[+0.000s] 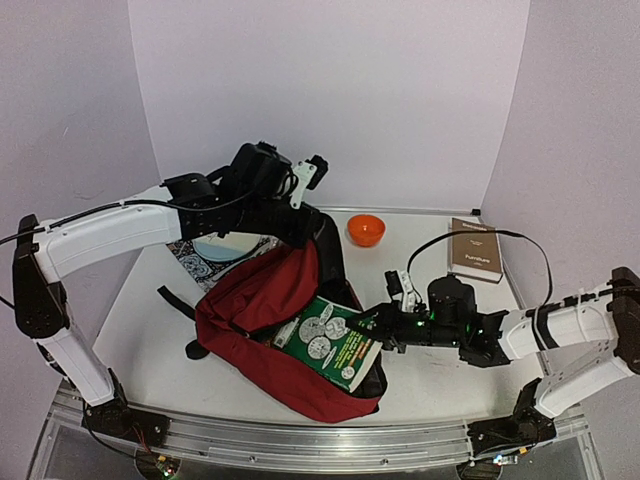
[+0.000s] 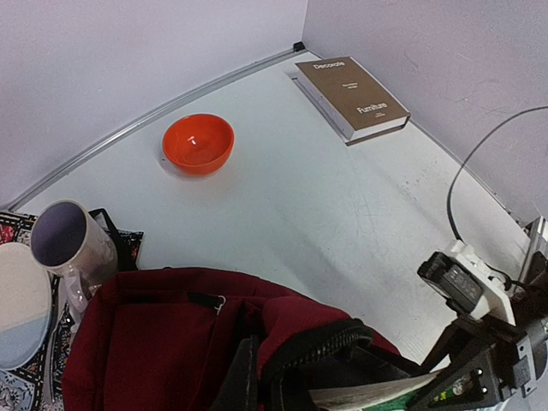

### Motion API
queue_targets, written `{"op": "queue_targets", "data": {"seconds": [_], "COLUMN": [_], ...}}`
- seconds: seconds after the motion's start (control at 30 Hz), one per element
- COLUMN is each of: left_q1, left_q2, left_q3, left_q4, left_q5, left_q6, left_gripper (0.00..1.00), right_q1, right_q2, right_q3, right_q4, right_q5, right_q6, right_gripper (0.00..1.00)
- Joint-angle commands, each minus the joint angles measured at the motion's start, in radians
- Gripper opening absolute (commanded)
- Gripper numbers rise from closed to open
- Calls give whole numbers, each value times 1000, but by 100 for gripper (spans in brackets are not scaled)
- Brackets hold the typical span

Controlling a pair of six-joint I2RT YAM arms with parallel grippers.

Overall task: Pack the student bag
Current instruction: Place the book in the largest pocket of the bag.

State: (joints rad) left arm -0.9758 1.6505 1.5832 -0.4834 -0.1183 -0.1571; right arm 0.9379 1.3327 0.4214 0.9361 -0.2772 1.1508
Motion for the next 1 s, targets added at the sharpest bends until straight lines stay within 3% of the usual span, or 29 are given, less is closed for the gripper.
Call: {"op": "queue_targets", "data": {"seconds": [0.0, 0.47, 0.97], "left_q1": [6, 6, 7], "left_q2": [-112, -188, -197], "left_q3": [19, -30, -112], "left_q4": [89, 136, 204], "left_q5": [71, 190, 288], "left_q6": [-42, -88, -155], "left_gripper": [0, 0, 0], "right_q1": [2, 2, 8], "right_q2": [21, 194, 360], "right_q3": [108, 124, 376], "right_q4": [190, 184, 134], "right_q5": [48, 231, 329], "right_q6": [96, 264, 272], "right_gripper": [0, 0, 0]}}
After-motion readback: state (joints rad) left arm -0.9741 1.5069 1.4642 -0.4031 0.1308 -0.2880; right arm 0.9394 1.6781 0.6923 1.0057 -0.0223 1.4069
